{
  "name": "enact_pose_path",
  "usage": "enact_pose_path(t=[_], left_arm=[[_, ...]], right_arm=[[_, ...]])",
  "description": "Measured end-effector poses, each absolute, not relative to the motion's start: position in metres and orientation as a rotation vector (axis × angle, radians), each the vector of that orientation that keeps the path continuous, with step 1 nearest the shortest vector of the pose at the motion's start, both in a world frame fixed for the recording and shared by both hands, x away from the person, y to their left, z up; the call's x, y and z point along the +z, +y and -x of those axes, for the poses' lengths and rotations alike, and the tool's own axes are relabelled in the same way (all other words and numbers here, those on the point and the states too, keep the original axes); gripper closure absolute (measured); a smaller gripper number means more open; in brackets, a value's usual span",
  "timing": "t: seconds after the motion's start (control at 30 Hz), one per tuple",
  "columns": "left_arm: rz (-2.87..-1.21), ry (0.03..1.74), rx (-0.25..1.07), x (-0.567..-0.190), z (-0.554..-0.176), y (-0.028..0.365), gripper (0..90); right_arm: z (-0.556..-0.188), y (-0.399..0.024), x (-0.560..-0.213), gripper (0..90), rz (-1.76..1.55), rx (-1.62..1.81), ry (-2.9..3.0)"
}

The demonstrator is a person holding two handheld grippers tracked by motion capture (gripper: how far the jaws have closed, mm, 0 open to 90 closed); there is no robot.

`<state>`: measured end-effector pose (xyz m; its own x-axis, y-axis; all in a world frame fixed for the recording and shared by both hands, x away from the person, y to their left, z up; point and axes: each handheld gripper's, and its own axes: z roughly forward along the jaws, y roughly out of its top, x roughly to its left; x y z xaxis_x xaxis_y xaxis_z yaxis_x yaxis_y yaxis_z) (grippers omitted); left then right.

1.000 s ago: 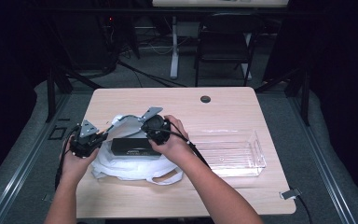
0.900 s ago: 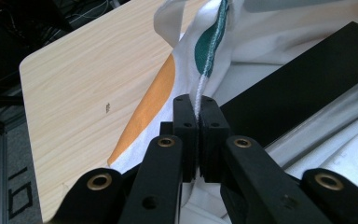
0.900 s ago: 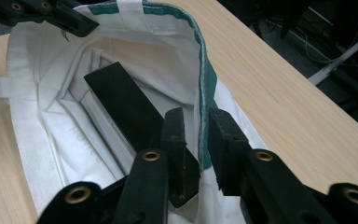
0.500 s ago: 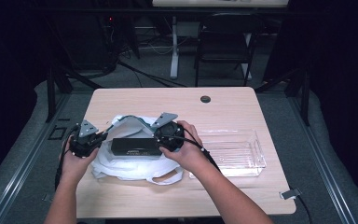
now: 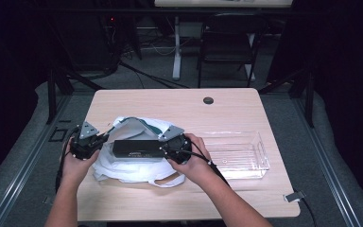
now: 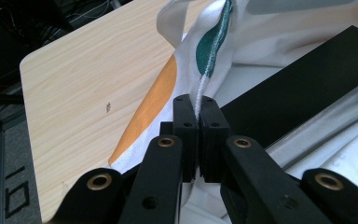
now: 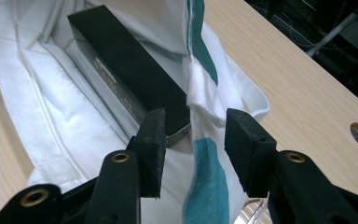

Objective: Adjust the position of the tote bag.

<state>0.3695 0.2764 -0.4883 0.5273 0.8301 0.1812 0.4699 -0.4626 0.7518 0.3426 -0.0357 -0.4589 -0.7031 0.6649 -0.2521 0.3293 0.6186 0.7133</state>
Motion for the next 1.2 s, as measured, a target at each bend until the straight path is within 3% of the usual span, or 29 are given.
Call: enact_pose_path(t=[0.6, 1.2], left_arm=[[-2.109, 1.076, 0.719, -0.489, -0.37, 0.274, 87.9], [-2.127, 1.115, 0.708, -0.484, -0.381, 0.273, 87.3]], right_arm=[[-0.349, -0.035, -0.461, 85.7, -0.805, 0.872, 2.326], [-0.367, -0.034, -0.449, 87.0, -0.881, 0.874, 2.323]])
